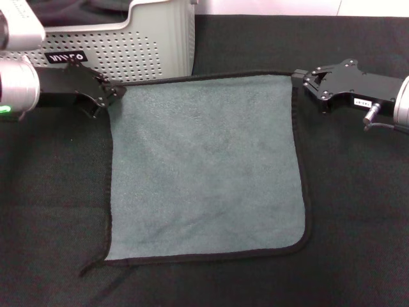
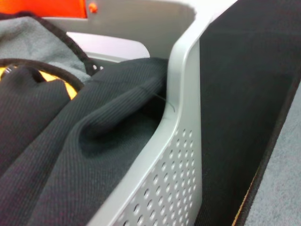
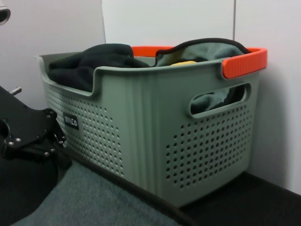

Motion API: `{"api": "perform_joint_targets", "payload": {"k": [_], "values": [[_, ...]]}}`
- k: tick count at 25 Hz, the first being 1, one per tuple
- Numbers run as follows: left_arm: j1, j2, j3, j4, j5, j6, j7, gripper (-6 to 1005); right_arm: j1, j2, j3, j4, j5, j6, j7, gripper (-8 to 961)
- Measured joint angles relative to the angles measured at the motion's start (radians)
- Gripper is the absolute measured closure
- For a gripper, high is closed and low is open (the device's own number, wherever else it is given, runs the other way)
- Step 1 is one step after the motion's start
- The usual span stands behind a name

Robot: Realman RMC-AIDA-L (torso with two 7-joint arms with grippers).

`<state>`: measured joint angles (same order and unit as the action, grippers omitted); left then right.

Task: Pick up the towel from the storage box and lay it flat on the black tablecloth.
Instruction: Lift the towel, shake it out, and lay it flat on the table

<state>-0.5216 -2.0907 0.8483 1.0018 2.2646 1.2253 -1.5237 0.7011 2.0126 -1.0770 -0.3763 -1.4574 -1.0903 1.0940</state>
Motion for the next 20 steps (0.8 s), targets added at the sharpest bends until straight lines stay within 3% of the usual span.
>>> {"api": "perform_joint_targets", "payload": {"k": [8, 20], "values": [[-0.009, 0.001, 0.054, -0.036, 0.000, -0.068, 0.002, 963, 0.019, -0.005, -0.001, 0.000, -0.003, 0.027, -0.007, 952], [-0.011, 0.002, 0.057, -0.039, 0.011, -0.079, 0.002, 950, 0.063, -0.002, -0.052, 0.010, -0.017, 0.091, -0.009, 951]]}}
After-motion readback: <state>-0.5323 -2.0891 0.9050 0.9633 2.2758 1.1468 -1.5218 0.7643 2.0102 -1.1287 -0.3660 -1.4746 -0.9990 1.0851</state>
